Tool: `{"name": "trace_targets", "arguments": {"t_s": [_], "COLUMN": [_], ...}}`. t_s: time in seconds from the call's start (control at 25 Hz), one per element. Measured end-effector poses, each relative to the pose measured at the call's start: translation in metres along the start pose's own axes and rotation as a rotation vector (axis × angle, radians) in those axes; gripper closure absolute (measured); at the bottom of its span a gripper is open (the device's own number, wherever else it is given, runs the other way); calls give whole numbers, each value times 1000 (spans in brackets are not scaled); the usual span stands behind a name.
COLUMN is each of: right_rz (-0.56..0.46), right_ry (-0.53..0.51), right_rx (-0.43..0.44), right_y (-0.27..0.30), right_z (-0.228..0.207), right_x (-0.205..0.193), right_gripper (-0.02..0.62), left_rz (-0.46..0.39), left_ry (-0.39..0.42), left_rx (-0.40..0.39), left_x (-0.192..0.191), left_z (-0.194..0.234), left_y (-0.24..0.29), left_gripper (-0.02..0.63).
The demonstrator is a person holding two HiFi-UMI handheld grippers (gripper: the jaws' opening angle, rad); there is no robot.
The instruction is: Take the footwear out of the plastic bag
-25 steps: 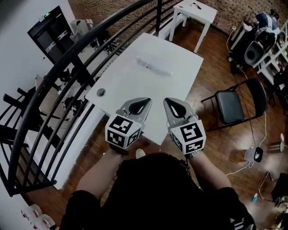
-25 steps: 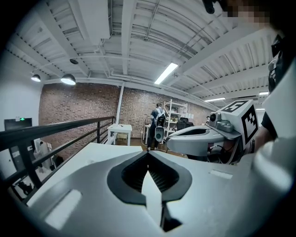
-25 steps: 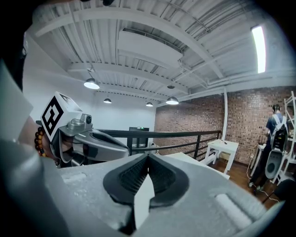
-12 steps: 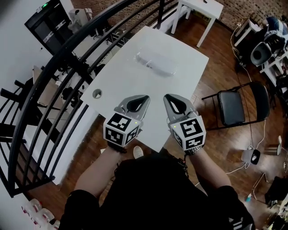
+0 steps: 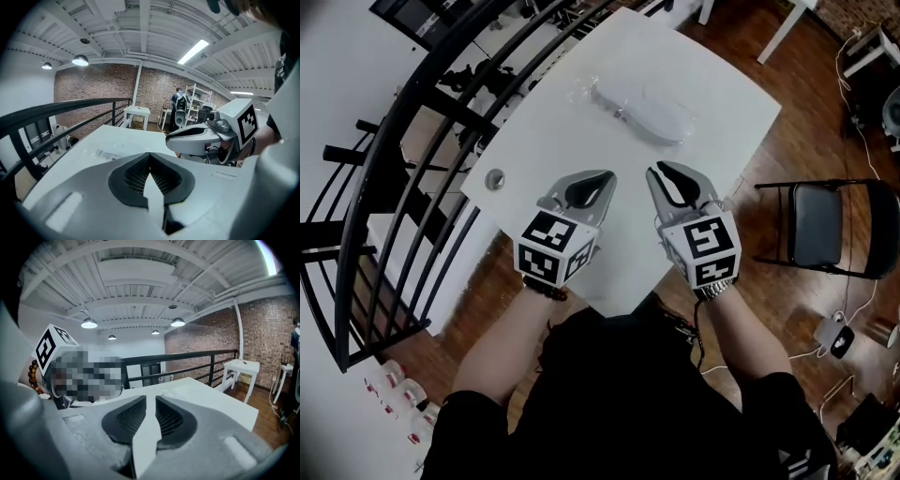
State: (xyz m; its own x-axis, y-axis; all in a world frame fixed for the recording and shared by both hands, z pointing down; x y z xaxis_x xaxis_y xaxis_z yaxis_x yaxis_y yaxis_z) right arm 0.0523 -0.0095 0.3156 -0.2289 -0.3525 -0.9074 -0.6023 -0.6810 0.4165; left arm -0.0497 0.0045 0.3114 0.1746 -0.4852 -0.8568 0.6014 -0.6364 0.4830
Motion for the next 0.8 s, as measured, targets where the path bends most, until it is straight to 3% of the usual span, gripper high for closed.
{"name": "trace_targets", "arguments": {"t_s": [0.28, 0.8], "right_rz": [4, 92], "right_ry": [28, -20], "right_rx": [77, 46], "right_y": [31, 88], "right_z": [-25, -53], "right_x": [-2, -9], "right_gripper": [545, 510], "left_rz": [56, 82], "left_ry": [-11, -34], "left_rx": [61, 46], "left_x": [9, 4], "left_z": [13, 44], "left_y": [38, 73], "left_gripper": [592, 592]}}
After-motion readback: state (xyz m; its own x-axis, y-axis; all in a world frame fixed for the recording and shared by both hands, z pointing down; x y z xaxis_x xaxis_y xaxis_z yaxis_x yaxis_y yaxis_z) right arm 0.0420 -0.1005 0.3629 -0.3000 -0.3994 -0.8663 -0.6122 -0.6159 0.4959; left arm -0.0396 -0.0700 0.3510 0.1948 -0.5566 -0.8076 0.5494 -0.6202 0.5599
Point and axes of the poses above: the fingertips, and each gripper's own axes: y forward along the fingers, z to its left, x out of its top, the point moved 4 cm from there along -y, backward along the fingers
